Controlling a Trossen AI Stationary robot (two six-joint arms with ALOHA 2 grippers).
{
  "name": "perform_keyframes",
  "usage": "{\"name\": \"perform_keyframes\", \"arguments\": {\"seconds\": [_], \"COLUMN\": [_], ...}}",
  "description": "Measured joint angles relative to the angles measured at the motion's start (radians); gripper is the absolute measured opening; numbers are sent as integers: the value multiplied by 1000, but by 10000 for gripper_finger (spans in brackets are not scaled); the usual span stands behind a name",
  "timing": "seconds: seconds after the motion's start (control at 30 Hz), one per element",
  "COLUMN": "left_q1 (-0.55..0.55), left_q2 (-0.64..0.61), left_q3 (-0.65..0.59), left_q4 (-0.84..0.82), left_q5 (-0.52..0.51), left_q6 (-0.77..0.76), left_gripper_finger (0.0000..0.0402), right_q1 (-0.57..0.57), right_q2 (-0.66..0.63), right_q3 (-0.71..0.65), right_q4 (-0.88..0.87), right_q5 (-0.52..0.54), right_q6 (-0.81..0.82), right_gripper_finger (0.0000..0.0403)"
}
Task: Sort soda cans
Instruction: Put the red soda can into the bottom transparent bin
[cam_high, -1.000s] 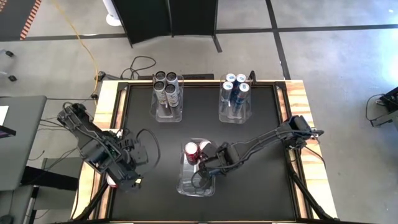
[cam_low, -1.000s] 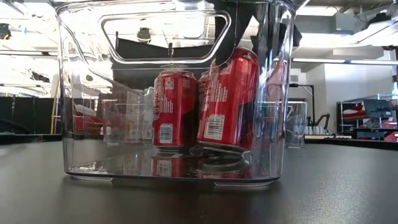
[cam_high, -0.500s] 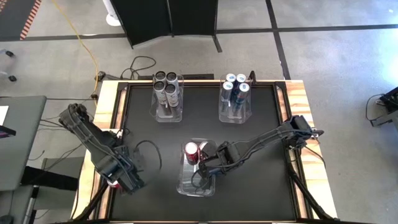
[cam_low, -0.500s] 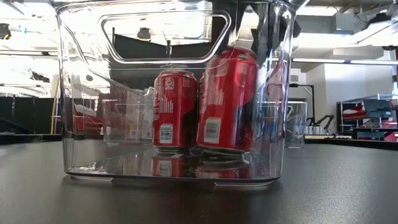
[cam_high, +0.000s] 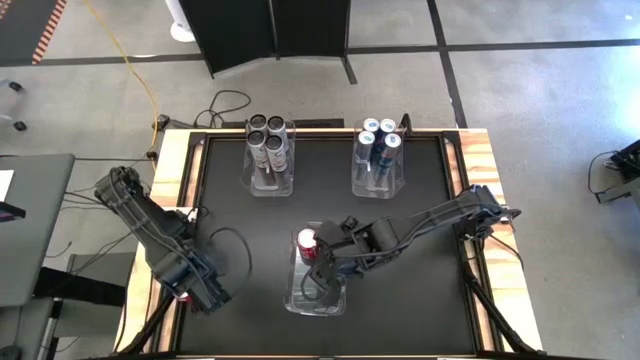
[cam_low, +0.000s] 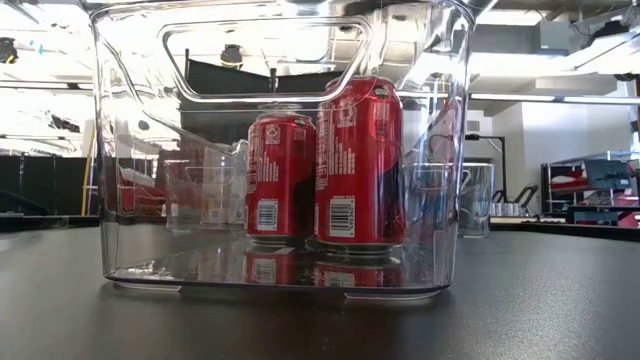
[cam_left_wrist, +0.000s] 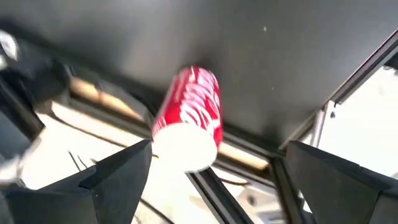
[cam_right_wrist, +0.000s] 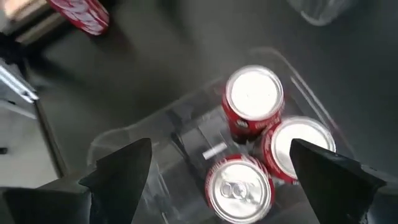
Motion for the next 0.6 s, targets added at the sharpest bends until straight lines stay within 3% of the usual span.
{"name": "perform_keyframes", "arguments": {"seconds": [0.27,0.6], "left_q1": [-47,-134], "left_q2": [-11,-94], "left_q3": [-51,-258], "left_q4": [1,21], "left_q5": [-16,51], "left_q6": [-189,-498], "left_gripper_finger": [397,399], "right_q1": [-3,-9], "right_q2": [0,0], "right_q3": [62,62], "right_q4": [-29,-81], "right_q5": [72,71], "right_q6": [-84,-78], "right_gripper_finger": [398,398]}}
